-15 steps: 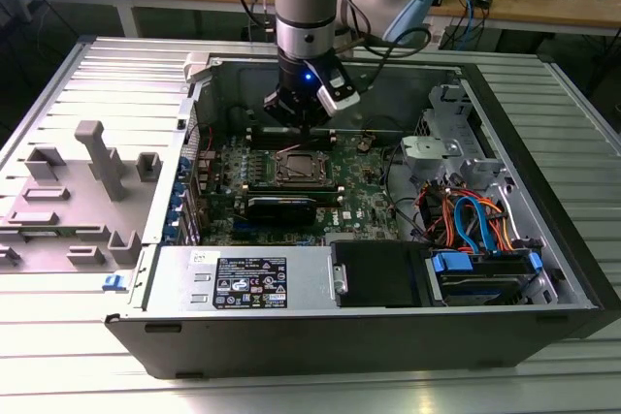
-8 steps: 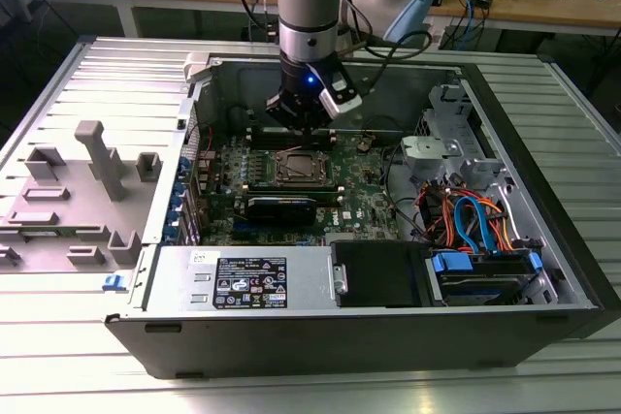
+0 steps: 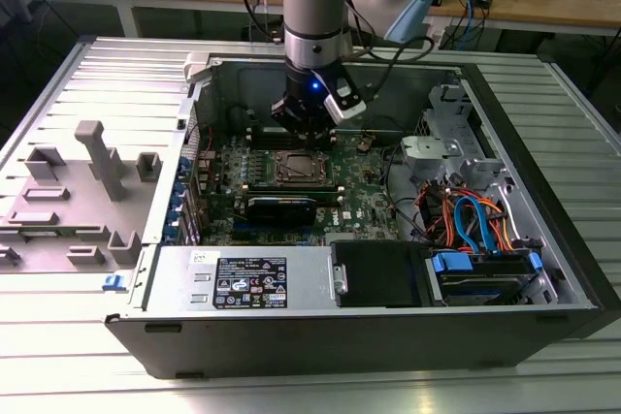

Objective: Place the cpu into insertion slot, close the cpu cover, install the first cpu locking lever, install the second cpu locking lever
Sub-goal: 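Install the first cpu locking lever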

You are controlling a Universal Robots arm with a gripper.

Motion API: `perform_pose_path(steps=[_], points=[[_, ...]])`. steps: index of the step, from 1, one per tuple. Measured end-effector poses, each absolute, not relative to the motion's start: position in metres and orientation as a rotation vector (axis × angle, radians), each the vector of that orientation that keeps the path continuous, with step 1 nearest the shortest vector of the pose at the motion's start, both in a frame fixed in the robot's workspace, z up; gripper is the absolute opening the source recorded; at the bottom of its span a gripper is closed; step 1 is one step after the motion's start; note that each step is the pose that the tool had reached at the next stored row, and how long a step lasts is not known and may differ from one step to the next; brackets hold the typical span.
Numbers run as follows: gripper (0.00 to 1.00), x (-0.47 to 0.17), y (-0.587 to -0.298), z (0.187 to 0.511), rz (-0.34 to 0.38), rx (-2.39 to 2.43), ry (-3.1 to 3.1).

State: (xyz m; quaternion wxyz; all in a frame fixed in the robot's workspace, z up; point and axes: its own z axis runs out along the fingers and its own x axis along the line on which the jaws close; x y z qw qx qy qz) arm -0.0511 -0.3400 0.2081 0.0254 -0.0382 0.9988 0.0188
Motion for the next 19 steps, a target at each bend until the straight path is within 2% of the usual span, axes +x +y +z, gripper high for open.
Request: perform_pose_path(steps=[19], points=[[0.11, -0.0496, -0.3399, 0.2076, 0.056, -0.118, 3.088]])
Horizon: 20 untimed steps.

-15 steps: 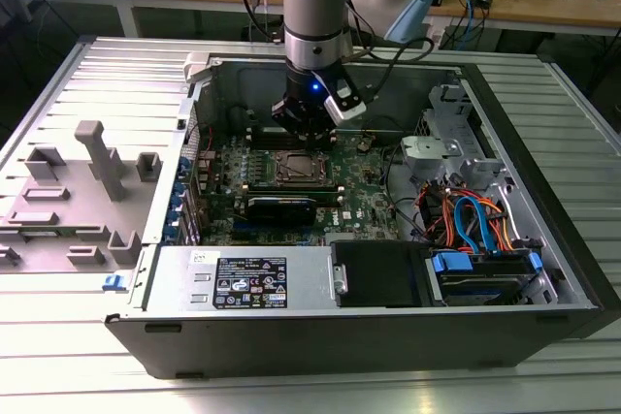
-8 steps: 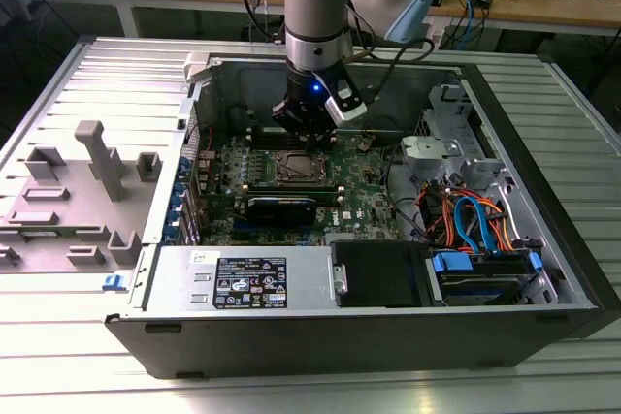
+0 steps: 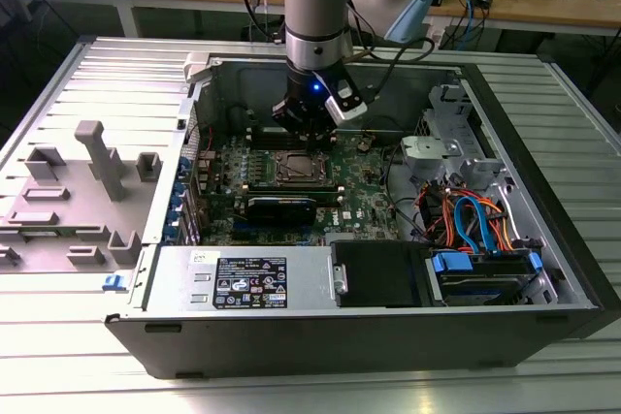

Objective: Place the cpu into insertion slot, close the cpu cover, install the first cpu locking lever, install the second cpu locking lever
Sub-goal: 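Install the first cpu locking lever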

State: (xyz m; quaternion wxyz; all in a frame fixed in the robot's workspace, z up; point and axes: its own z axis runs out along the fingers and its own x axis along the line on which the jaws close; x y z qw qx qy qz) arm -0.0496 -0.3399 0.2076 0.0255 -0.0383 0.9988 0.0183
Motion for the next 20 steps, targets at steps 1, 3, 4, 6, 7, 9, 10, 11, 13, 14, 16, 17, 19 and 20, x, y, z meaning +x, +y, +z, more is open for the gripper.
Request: perform_pose_path(steps=[1, 3, 4, 6, 7, 9, 10, 11, 13, 14, 16, 17, 19, 20], points=[[0.11, -0.0496, -0.3399, 0.2079, 0.056, -0.118, 3.088], [0.11, -0.0496, -0.3399, 0.2079, 0.057, -0.118, 3.088], [0.11, -0.0496, -0.3399, 0.2079, 0.056, -0.118, 3.088], [0.11, -0.0497, -0.34, 0.2072, 0.056, -0.118, 3.088], [0.11, -0.0497, -0.3401, 0.2069, 0.056, -0.118, 3.088], [0.11, -0.0497, -0.3401, 0.2068, 0.055, -0.118, 3.088], [0.11, -0.0497, -0.3402, 0.2067, 0.055, -0.118, 3.088], [0.11, -0.0496, -0.3404, 0.2066, 0.056, -0.118, 3.088], [0.11, -0.0497, -0.341, 0.2062, 0.055, -0.118, 3.088], [0.11, -0.0497, -0.3411, 0.2061, 0.055, -0.118, 3.088], [0.11, -0.0496, -0.3414, 0.2058, 0.055, -0.118, 3.088], [0.11, -0.0495, -0.3419, 0.2057, 0.055, -0.119, 3.088], [0.11, -0.0496, -0.3431, 0.2055, 0.056, -0.118, 3.088], [0.11, -0.0496, -0.3435, 0.2055, 0.055, -0.118, 3.088]])
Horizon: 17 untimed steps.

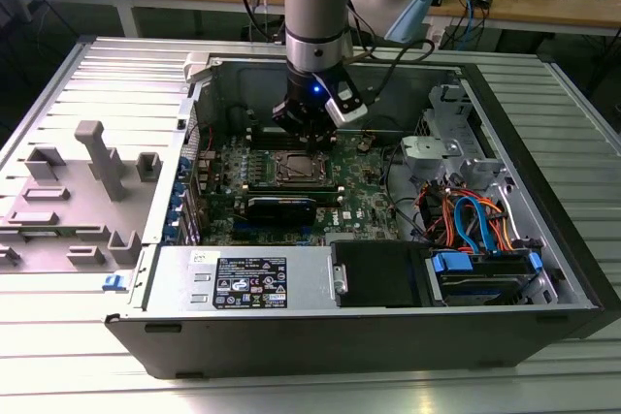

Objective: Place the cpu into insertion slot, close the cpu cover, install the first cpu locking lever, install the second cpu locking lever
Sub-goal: 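Install the first cpu locking lever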

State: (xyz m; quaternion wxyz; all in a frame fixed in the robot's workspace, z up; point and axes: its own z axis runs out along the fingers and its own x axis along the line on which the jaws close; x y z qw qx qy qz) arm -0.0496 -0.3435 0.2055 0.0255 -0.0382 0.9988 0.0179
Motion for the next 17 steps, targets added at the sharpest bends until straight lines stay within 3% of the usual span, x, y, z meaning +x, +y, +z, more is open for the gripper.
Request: perform_pose_path(steps=[17], points=[[0.11, -0.0493, -0.3441, 0.2086, 0.054, -0.118, 3.088]])
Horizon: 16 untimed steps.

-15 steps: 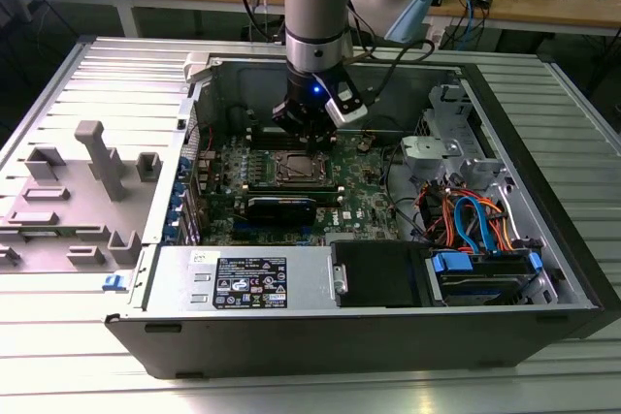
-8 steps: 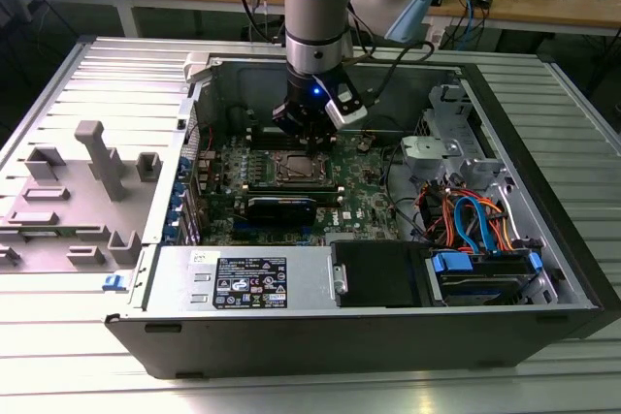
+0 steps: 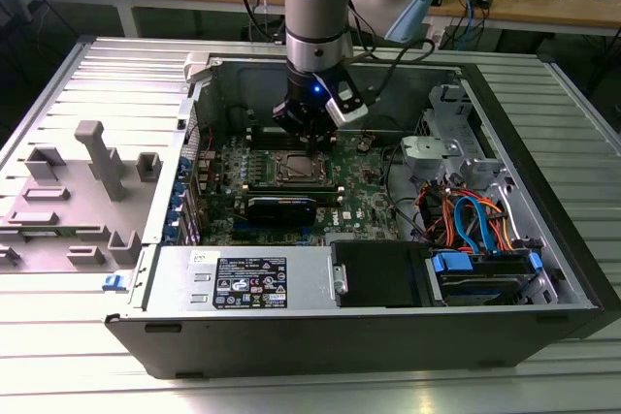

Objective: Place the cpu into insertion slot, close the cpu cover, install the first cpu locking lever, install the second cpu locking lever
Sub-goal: 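Install the first cpu locking lever, then install the second cpu locking lever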

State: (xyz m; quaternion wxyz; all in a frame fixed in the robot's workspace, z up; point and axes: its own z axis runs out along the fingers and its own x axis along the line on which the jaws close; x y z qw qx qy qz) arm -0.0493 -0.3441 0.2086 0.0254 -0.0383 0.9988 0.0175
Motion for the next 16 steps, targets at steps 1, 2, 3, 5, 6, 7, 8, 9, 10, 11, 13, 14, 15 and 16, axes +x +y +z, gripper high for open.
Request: perform_pose_path(steps=[1, 2, 3, 5, 6, 7, 8, 9, 10, 11, 13, 14, 15, 16], points=[[0.11, -0.0493, -0.344, 0.2086, 0.05, -0.118, 3.088], [0.11, -0.0493, -0.3441, 0.2087, 0.026, -0.119, 3.089], [0.11, -0.0493, -0.3441, 0.2087, 0.004, -0.12, 3.09], [0.11, -0.0493, -0.3442, 0.2087, -0.005, -0.12, 3.09], [0.11, -0.0493, -0.3442, 0.2087, -0.006, -0.12, 3.09], [0.11, -0.0493, -0.3442, 0.2088, -0.006, -0.12, 3.09], [0.11, -0.0493, -0.3441, 0.2088, -0.006, -0.12, 3.09], [0.11, -0.0493, -0.3441, 0.2087, -0.006, -0.12, 3.09], [0.11, -0.0493, -0.3441, 0.2087, -0.006, -0.12, 3.09], [0.11, -0.0493, -0.3441, 0.2087, -0.006, -0.12, 3.09], [0.11, -0.0493, -0.3441, 0.2087, -0.006, -0.12, 3.09], [0.11, -0.0493, -0.3441, 0.2087, -0.006, -0.12, 3.09], [0.11, -0.0493, -0.3441, 0.2087, -0.006, -0.12, 3.09], [0.11, -0.0493, -0.3441, 0.2087, -0.006, -0.12, 3.09]])
